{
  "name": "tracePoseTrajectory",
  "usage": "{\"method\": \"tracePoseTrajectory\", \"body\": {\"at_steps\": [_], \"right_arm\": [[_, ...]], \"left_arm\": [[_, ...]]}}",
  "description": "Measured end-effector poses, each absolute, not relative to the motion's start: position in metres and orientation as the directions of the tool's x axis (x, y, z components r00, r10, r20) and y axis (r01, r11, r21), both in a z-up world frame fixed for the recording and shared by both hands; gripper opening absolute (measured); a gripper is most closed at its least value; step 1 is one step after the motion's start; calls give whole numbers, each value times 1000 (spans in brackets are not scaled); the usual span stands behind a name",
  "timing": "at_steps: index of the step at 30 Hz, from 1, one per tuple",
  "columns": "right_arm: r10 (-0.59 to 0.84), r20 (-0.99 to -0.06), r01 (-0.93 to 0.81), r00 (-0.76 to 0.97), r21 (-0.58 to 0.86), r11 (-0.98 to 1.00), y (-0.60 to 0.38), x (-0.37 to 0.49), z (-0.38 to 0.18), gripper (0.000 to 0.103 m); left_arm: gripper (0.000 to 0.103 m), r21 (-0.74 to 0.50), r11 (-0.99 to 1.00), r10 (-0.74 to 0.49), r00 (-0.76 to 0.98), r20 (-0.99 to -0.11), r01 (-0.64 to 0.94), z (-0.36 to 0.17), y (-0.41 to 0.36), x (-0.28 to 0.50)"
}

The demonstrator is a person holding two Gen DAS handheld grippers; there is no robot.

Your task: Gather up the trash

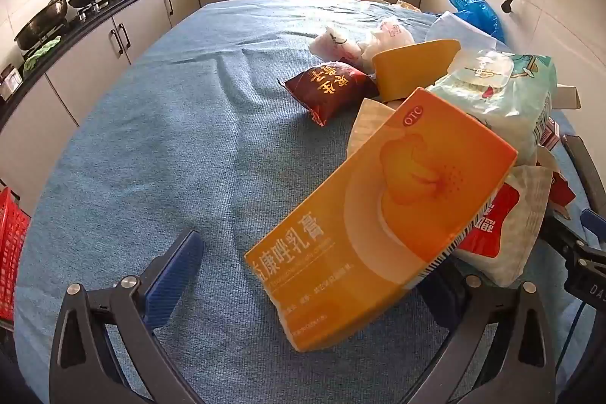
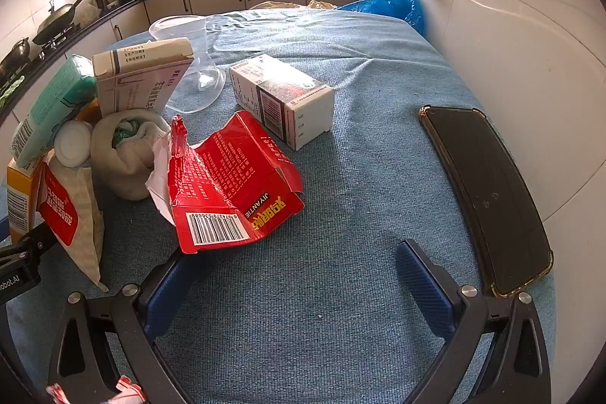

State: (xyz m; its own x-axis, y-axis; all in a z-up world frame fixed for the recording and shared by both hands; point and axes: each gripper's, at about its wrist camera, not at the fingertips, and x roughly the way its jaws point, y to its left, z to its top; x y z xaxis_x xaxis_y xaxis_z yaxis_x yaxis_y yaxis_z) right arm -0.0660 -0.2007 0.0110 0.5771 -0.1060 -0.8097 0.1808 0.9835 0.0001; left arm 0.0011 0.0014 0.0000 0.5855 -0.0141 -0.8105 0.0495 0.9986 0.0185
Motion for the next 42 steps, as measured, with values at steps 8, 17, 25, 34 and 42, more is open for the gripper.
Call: {"method": "tracePoseTrajectory", "body": {"at_steps": [8,17,25,34,42], "right_arm": [[-106,-809,181,578,1,984,-201,-66,11,103],[-101,-813,190,574,11,982,-201,-66,9,103],[-86,-856,187,509,12,982,-198,-81,10,103],[-114,-852,200,512,-11,980,-186,-116,13,103],[-86,-818,229,569,57,972,-179,-145,29,102]], "left_arm": [[103,21,999,-12,587,-810,49,0,0,0],[103,20,999,-13,584,-812,49,0,0,-1],[103,17,990,-61,529,-846,141,2,3,-7],[103,19,989,-67,556,-828,147,12,18,-53],[103,52,996,-9,684,-729,68,49,43,-104]]}}
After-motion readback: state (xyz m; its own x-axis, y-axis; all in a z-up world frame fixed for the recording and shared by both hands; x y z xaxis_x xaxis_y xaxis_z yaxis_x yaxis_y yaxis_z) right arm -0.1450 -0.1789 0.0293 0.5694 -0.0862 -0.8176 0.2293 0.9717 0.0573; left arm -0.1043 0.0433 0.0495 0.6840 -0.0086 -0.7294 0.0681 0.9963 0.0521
